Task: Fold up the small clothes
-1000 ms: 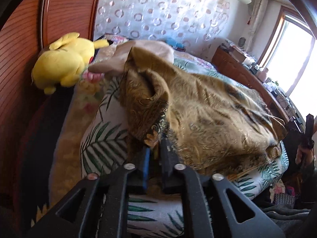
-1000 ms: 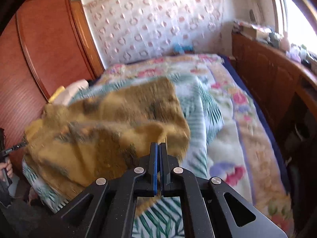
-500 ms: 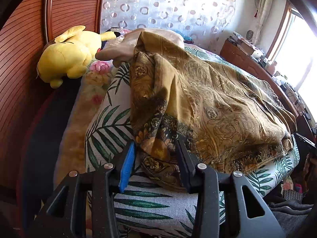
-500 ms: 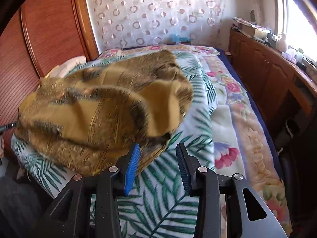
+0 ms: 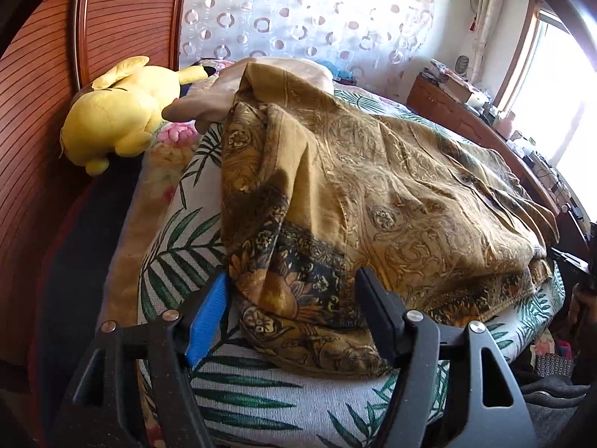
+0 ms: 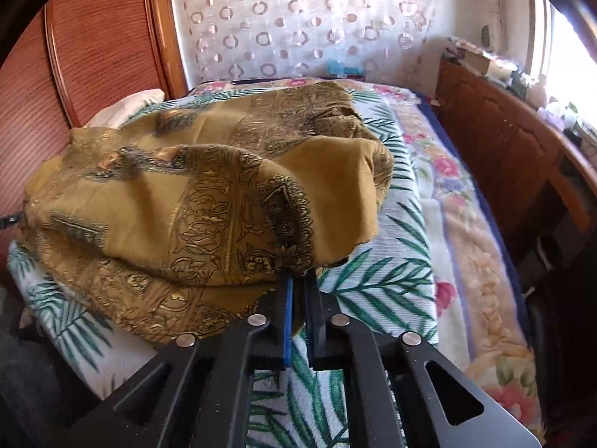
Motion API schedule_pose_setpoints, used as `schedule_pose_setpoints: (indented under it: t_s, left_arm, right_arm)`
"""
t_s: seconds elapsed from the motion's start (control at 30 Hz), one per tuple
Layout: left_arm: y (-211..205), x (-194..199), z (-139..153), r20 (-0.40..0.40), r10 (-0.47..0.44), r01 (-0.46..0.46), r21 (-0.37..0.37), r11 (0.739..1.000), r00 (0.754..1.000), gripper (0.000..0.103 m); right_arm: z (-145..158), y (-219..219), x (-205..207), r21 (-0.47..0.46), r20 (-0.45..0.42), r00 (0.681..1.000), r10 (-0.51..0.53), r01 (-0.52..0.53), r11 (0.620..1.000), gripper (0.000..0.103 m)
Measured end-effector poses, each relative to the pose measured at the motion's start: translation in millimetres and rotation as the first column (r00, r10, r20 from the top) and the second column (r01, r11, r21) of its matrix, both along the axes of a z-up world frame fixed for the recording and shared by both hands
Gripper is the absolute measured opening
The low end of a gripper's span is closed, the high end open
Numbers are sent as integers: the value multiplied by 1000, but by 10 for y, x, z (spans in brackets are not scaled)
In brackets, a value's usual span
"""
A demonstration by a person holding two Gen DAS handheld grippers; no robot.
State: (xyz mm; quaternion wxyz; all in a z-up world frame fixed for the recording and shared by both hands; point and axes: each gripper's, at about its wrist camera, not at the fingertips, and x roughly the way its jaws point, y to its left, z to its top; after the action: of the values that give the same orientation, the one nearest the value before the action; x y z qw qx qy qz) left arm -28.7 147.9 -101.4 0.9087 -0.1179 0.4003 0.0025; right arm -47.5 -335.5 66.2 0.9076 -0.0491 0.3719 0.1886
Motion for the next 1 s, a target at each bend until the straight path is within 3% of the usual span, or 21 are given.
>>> schedule_pose_setpoints:
  t_s: [0.07, 0.2, 0.23, 0.27, 0.43, 0.7, 0.8, 0.87, 1.0]
  left_arm:
    - [-14, 10, -1, -2, 10, -10, 32, 999, 1000, 48]
    - [12, 6, -1, -9, 10, -10, 17, 1000, 1000, 20]
    - [8, -1, 0, -12, 3, -3, 17, 1000, 1000, 7]
    - [12, -26, 18, -2, -4, 4, 6, 1000, 1000, 5]
    - [2, -262, 309, 56, -23, 24, -17, 1000, 998, 3]
    - [-7, -520, 461, 25, -18, 17, 47, 999, 1000, 4]
    - [58, -511, 432, 29, -15, 14, 16, 1000, 999, 12]
    - [70, -499, 414, 30, -19, 19, 7, 1000, 999, 27]
    - [54, -502, 400, 42, -23, 23, -1, 1000, 999, 42]
  right_arm:
    - [49, -85, -21, 39, 13, 1000, -7, 7, 999, 3]
    - [218, -220, -197, 99, 63, 998, -18, 12, 995, 2]
    - [258, -252, -245, 109, 73, 997, -23, 15, 994, 2]
    - [297, -283, -299, 116, 77, 997, -21, 12, 993, 2]
    - [393, -414, -570, 132, 68, 998, -5, -4, 991, 2]
    - [228, -449, -644, 71, -1, 1000, 3, -3, 997, 2]
    - [155, -431, -540, 77, -12, 1000, -15, 16, 997, 2]
    - [147, -397, -471, 77, -7, 1000, -21, 22, 997, 2]
    - [173, -363, -448, 74, 11, 1000, -28, 27, 997, 4]
